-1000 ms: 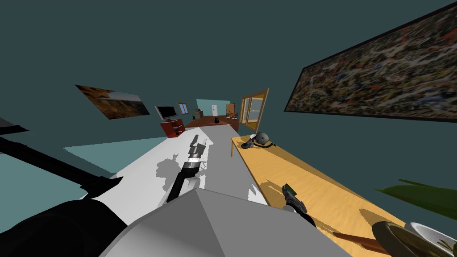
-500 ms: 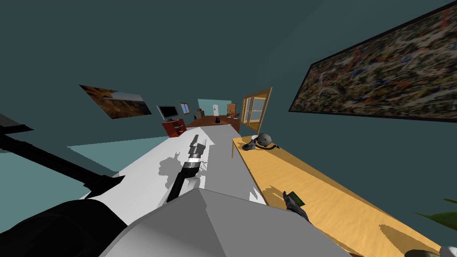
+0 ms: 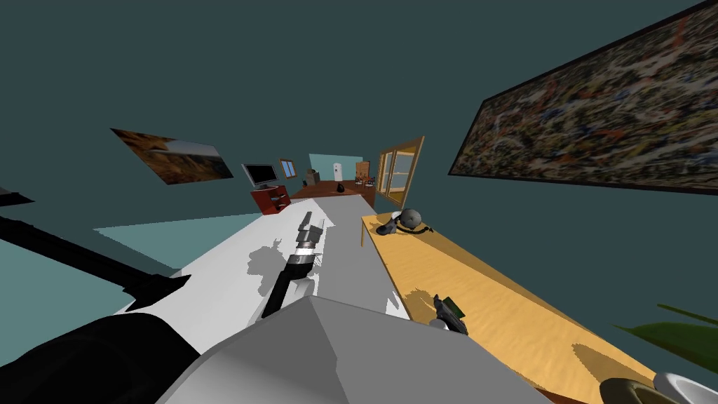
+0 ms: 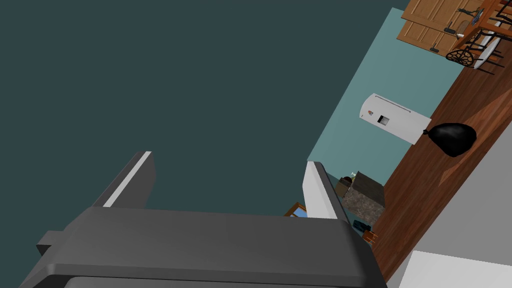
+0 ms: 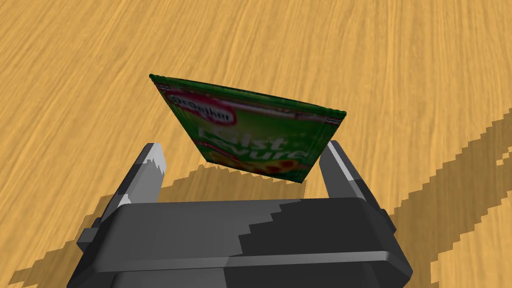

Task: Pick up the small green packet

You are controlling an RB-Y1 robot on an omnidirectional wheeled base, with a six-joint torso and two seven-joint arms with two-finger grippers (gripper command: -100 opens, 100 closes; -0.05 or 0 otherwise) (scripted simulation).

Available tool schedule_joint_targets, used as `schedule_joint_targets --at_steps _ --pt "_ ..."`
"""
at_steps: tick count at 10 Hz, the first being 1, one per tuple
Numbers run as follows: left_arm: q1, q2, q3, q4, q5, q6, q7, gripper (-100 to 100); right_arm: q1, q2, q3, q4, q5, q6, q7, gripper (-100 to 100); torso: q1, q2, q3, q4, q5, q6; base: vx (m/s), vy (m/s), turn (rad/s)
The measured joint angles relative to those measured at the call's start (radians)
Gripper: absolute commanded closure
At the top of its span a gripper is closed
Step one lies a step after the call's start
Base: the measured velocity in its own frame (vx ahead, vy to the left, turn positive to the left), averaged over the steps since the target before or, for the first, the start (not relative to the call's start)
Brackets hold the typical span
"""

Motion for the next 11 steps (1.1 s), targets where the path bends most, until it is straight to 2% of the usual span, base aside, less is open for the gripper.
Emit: schedule_joint_targets --at_steps 1,3,4,5,9,10,11 --pt "0.0 0.0 0.0 0.0 0.0 0.0 0.0 0 0.003 0.007 -0.009 -0.015 -0.003 0.007 0.018 -100 0.005 -0.001 0.0 0.0 0.001 0.0 -0.006 -0.057 -0.033" --pt "0.0 0.0 0.0 0.0 0.0 0.0 0.0 0 -0.003 0.05 -0.033 -0.043 -0.01 0.006 0.073 -100 0.003 -0.001 0.0 0.0 0.001 0.0 -0.01 -0.079 -0.008" --pt "0.0 0.0 0.0 0.0 0.0 0.0 0.0 0 -0.016 0.051 -0.026 -0.019 -0.007 -0.008 0.072 -100 0.004 -0.001 0.0 0.0 0.001 0.0 -0.003 -0.021 0.004" --pt "0.0 0.0 0.0 0.0 0.0 0.0 0.0 0 -0.018 0.05 -0.025 -0.015 -0.006 -0.013 0.069 100 0.006 -0.001 -0.001 0.0 0.001 0.0 -0.001 -0.006 -0.005" --pt "0.0 0.0 0.0 0.0 0.0 0.0 0.0 0 -0.018 0.05 -0.025 -0.015 -0.006 -0.012 0.069 100 0.008 -0.001 -0.001 0.0 0.001 0.0 0.0 0.0 0.0" --pt "0.0 0.0 0.0 0.0 0.0 0.0 0.0 0 -0.018 0.05 -0.025 -0.015 -0.006 -0.012 0.069 0 0.008 -0.001 -0.001 0.0 0.001 0.0 0.0 0.0 0.0" --pt "0.0 0.0 0.0 0.0 0.0 0.0 0.0 0 -0.018 0.05 -0.025 -0.015 -0.006 -0.012 0.069 100 0.008 -0.001 -0.001 0.0 0.001 0.0 0.008 0.072 0.031"
